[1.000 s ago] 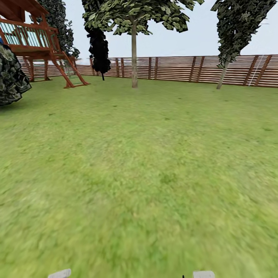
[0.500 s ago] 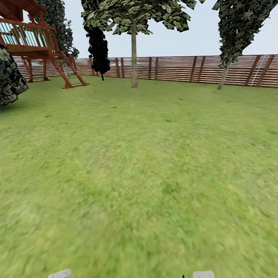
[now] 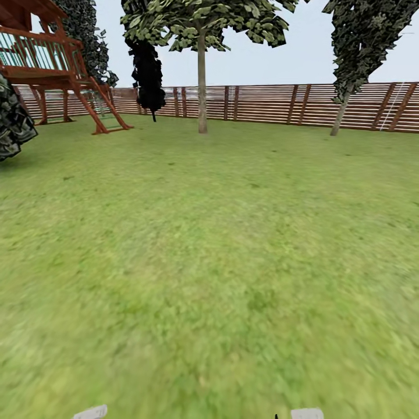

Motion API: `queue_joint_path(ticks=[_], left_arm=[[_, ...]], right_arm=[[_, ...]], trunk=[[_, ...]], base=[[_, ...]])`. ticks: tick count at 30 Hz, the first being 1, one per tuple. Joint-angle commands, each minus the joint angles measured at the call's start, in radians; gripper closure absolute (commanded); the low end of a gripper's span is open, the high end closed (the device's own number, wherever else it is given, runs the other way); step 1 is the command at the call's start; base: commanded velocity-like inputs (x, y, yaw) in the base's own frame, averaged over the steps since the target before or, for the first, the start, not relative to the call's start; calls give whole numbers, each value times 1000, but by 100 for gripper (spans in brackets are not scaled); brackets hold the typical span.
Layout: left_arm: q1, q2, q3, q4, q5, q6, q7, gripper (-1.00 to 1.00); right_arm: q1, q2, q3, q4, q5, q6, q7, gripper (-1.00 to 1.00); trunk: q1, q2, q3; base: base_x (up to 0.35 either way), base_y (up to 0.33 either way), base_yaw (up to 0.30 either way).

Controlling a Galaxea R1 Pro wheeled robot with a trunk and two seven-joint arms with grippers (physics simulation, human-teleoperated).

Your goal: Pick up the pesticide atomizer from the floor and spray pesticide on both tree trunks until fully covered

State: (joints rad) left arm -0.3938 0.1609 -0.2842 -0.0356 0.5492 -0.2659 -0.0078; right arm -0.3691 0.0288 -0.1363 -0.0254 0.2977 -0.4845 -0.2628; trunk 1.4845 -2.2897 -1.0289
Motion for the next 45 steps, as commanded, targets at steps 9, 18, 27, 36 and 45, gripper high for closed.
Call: queue_joint_path(ticks=[9,18,27,36,45], left_arm=[[0,0,-9,0,9,-3,-1,100],[0,0,-9,0,9,-3,-1,100],[0,0,-9,0,9,-3,-1,100],[0,0,-9,0,9,-4,-1,100],[0,0,-9,0,9,-4,-1,100]], right_arm=[[-1,0,-8,1,11,-2,-4,-100],[-1,0,-8,1,11,-2,-4,-100],[-1,0,-8,2,11,-2,-4,-100],[-1,0,-8,1,11,-2,-4,-100],[-1,0,-8,1,11,-3,-4,-100]], trunk=[[0,0,-1],[0,0,-1],[0,0,-1],[0,0,-1],[0,0,-1]], base=[[340,0,0],[340,0,0],[340,0,0],[340,0,0],[340,0,0]])
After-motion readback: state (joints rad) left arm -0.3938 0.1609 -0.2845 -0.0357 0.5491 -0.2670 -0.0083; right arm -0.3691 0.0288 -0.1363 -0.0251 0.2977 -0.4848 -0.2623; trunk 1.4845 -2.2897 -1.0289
